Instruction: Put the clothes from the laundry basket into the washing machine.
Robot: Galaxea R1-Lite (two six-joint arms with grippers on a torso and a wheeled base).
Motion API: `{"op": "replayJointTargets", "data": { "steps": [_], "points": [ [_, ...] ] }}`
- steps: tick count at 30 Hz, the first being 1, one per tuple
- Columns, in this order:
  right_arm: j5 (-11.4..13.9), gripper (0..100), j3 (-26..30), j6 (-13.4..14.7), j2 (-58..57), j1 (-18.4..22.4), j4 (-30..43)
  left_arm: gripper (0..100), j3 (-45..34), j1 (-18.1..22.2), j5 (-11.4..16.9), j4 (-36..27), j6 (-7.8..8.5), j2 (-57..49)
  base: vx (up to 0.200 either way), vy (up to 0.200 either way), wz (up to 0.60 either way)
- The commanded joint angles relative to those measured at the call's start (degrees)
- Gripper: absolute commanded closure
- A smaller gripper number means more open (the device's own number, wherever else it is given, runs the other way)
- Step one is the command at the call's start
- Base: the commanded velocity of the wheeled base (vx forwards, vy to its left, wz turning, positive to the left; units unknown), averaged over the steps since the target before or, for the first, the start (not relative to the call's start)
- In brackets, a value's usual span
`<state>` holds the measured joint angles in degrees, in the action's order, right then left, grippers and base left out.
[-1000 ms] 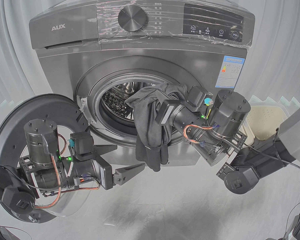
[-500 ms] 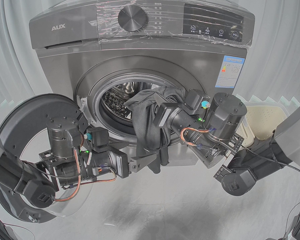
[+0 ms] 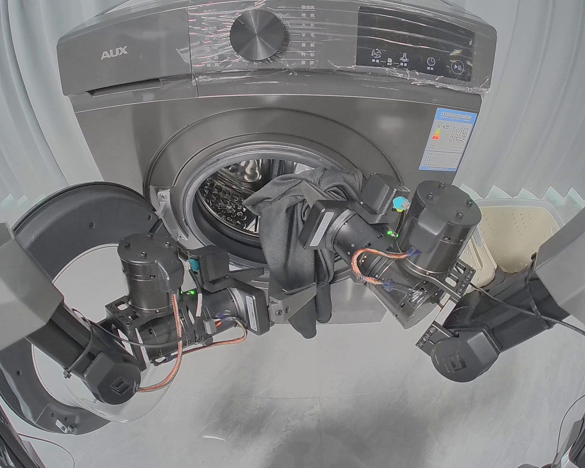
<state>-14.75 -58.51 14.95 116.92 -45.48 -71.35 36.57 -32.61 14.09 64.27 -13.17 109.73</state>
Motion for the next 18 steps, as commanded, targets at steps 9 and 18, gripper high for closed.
{"op": "replayJointTargets", "data": {
  "steps": [9, 18],
  "points": [
    [-0.10, 100, 0.24, 0.08, -0.03, -0.13, -0.19, 0, 3.51, -0.09, -2.31, 4.99, -0.19, 7.43, 0.000, 0.000, 0.00],
    [-0.10, 100, 0.16, 0.17, 0.85, -0.31, -1.33, 0, 7.02, -0.17, -4.25, 5.25, -0.37, 9.89, 0.000, 0.000, 0.00]
  ]
}}
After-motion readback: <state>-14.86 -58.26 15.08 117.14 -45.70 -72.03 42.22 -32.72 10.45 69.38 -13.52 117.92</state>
